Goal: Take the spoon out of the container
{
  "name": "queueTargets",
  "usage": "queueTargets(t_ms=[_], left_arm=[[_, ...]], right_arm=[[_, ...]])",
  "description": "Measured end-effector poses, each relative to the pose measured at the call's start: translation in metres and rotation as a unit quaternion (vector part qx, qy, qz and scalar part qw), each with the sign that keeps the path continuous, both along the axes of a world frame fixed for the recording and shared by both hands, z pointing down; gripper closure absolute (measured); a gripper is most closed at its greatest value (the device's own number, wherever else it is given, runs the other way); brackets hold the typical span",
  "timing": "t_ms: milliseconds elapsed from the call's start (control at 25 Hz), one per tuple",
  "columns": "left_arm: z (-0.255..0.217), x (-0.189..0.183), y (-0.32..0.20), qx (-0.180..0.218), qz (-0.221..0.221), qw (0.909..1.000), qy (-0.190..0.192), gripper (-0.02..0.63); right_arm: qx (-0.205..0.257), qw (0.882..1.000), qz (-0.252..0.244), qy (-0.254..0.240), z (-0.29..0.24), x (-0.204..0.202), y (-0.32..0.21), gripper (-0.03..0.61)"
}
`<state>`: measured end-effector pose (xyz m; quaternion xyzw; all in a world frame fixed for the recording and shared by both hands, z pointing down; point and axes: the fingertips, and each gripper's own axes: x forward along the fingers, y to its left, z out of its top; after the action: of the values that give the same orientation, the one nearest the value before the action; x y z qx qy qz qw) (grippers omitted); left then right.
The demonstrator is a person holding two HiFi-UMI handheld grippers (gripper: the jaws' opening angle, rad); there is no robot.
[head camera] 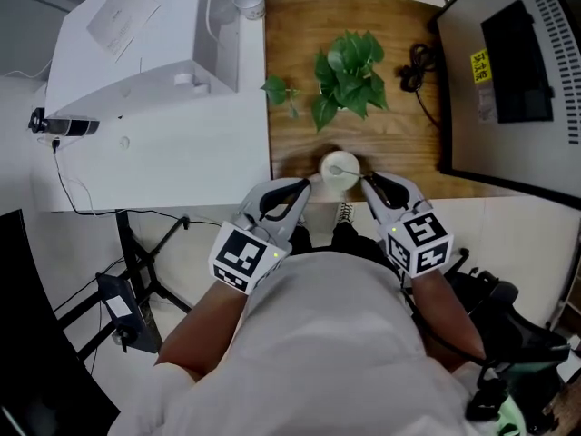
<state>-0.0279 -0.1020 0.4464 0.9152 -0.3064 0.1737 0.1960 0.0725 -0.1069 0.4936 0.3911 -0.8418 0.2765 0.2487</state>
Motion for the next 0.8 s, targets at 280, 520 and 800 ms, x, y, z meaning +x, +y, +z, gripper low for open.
queueTargets(t_ms=[280, 520, 800], left_arm=[[-0.016, 0.001, 0.001, 0.016, -0.004, 0.9999, 0.003, 0.609], [-0.036, 0.005, -0.005, 0.044, 0.0, 0.999, 0.01, 0.609], [-0.059, 0.013, -0.005, 0.072, 0.008, 0.9973, 0.01, 0.609]], right_arm=[[0.027, 1.0, 0.001, -0.005, -0.033, 0.004, 0.0, 0.523], [0.068, 0.998, -0.008, -0.009, -0.073, 0.005, -0.003, 0.523], [0.107, 0.994, -0.008, -0.015, -0.105, 0.004, -0.005, 0.523]])
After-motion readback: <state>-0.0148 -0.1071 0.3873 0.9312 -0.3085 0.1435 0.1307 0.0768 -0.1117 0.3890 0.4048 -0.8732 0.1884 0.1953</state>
